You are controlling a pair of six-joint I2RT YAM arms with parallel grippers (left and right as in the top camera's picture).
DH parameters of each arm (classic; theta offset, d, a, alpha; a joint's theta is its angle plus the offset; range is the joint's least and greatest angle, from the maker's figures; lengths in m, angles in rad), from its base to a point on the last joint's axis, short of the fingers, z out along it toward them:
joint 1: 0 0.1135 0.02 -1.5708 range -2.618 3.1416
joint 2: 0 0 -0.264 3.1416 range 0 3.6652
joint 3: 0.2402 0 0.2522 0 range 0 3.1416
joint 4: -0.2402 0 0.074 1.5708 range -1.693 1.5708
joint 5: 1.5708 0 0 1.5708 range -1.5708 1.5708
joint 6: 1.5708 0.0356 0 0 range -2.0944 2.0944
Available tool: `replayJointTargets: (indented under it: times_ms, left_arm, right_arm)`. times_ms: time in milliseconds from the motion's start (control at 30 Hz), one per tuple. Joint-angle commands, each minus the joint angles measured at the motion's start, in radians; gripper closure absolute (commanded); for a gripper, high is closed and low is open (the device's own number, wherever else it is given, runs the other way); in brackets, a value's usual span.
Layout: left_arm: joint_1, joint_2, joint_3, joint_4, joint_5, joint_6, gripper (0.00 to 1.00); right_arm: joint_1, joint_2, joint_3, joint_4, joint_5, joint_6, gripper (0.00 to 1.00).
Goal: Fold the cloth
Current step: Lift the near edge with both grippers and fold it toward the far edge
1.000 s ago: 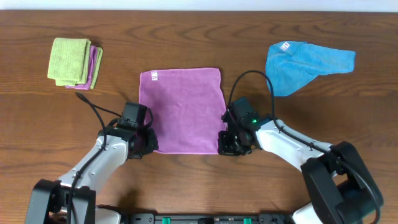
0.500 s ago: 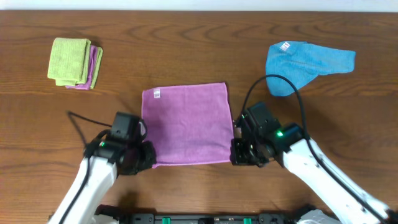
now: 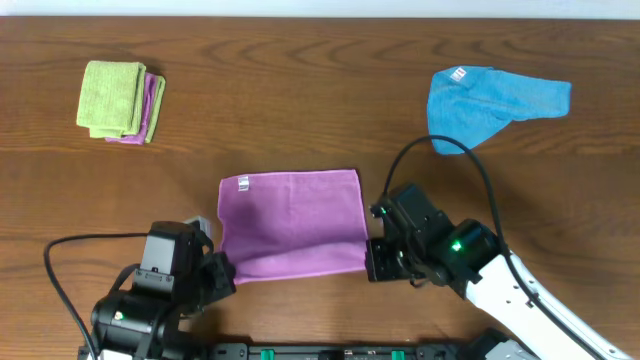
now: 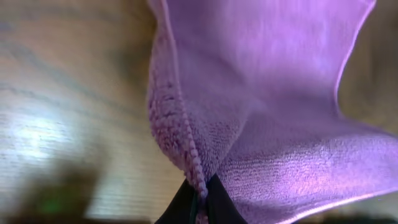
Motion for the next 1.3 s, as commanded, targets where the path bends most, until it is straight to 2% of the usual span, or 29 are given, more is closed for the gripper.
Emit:
replayJointTargets:
  times_ms: [0,100,333,400,567,767,933,1267]
  left_arm:
    - [0.003,0.026,-0.006,0.056,-0.13,-0.047,0.94]
    - [0.003,0.091,-0.006,0.162,-0.158,-0.06,0.94]
    - [0.008,0.364,-0.003,0.399,-0.222,-0.061,0.94]
    - [0.026,0.424,-0.001,0.436,-0.257,-0.106,0.94]
    - [0.105,0.499,0.015,0.542,-0.238,-0.124,0.95]
    - [0.13,0.498,0.111,0.541,-0.174,-0.037,0.94]
    - [0.13,0.494,0.225,0.468,-0.134,0.028,0.94]
    - [0.129,0.494,0.273,0.357,-0.297,0.056,0.94]
  right_arm:
    - [0.0,-0.005,0.012,0.077,0.078,0.026,0.98]
    - [-0.009,0.032,0.012,0.19,0.113,0.025,0.98]
    - [-0.08,0.225,0.014,0.431,0.087,0.002,0.99]
    - [-0.106,0.271,0.02,0.491,0.083,0.002,0.98]
    - [-0.17,0.34,0.083,0.545,0.075,-0.009,0.98]
    - [-0.186,0.348,0.162,0.542,0.071,-0.042,0.98]
    - [-0.186,0.348,0.174,0.54,0.071,-0.042,0.99]
    - [-0.2,0.348,0.174,0.539,0.071,-0.036,0.98]
